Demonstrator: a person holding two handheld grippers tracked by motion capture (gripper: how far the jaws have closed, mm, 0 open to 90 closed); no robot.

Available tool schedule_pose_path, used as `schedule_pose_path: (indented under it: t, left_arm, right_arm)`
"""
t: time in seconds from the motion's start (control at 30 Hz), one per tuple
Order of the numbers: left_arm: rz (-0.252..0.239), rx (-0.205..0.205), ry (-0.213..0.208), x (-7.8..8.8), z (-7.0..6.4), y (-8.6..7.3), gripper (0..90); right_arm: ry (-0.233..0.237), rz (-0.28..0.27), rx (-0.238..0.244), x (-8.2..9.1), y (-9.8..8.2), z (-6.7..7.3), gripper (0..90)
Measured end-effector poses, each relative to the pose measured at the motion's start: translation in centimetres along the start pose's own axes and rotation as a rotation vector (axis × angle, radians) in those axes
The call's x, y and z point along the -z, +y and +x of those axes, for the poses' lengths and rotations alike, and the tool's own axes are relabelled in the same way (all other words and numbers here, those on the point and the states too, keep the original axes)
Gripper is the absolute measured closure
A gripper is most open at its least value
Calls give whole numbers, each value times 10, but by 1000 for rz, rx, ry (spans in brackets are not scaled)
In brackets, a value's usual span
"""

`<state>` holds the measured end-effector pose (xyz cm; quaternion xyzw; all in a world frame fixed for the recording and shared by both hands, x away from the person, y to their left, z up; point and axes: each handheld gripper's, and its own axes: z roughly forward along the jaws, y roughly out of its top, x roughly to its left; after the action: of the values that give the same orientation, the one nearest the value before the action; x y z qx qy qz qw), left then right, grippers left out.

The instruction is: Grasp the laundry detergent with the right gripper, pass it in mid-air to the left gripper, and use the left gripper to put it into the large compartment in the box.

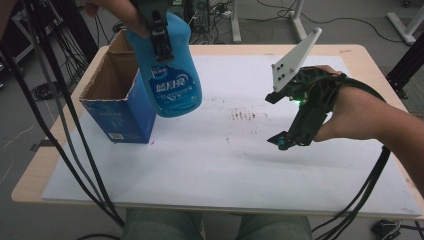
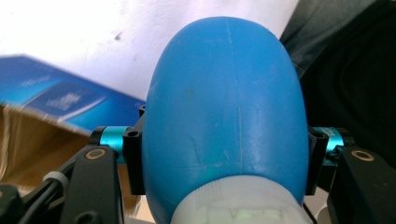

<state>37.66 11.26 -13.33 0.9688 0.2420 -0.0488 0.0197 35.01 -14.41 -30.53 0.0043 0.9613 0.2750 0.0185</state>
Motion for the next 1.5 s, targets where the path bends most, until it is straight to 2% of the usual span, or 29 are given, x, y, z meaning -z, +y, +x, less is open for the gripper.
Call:
schedule_pose_path:
  t: [0.17,0.33,0.37,0.4,0.43,0.47,0.63,0.67,0.7,0.77,0.87,0.97,1.13,1.23,1.33,1.47,1.5]
  left_arm:
    - [-37,129,-8,21,18,-16,383]
    - [-58,279,5,37,38,-37,382]
    - [-58,279,5,37,38,-37,382]
    - [-56,340,22,43,46,-46,382]
    - [-53,357,27,44,49,-49,382]
    - [-63,391,32,45,52,-53,382]
    - [-32,509,49,45,68,-72,382]
    - [-32,509,49,45,68,-72,382]
    - [-18,535,66,44,71,-75,382]
    - [2,561,81,42,75,-77,383]
    - [12,591,88,38,82,-81,382]
    - [19,595,82,31,89,-83,382]
    - [36,574,67,15,101,-85,382]
    - [35,506,73,3,107,-85,382]
    - [59,474,73,-13,111,-85,382]
    - [89,389,64,-40,113,-83,382]
    - [101,357,63,-45,114,-82,382]
  right_arm:
    - [-4,72,-2,8,-2,-7,6]
    - [-4,101,-3,15,-3,-12,6]
    - [-8,104,-6,16,-4,-12,6]
    - [-9,109,-8,17,-4,-13,6]
    - [-8,107,-11,17,-5,-14,7]
    - [-6,108,-11,17,-6,-14,6]
    - [-3,116,-11,15,-5,-15,6]
    - [-3,116,-11,15,-5,-15,6]
    - [-1,114,-10,14,-5,-15,6]
    - [1,117,-8,13,-4,-15,6]
    - [-1,126,-10,11,-3,-15,6]
    - [1,130,-6,10,-2,-14,7]
    - [-3,127,-12,10,-4,-13,6]
    - [-5,131,-15,10,-6,-12,7]
    - [-8,129,-20,10,-7,-12,7]
    - [-12,131,-29,10,-8,-13,7]
    - [-10,131,-27,10,-8,-14,7]
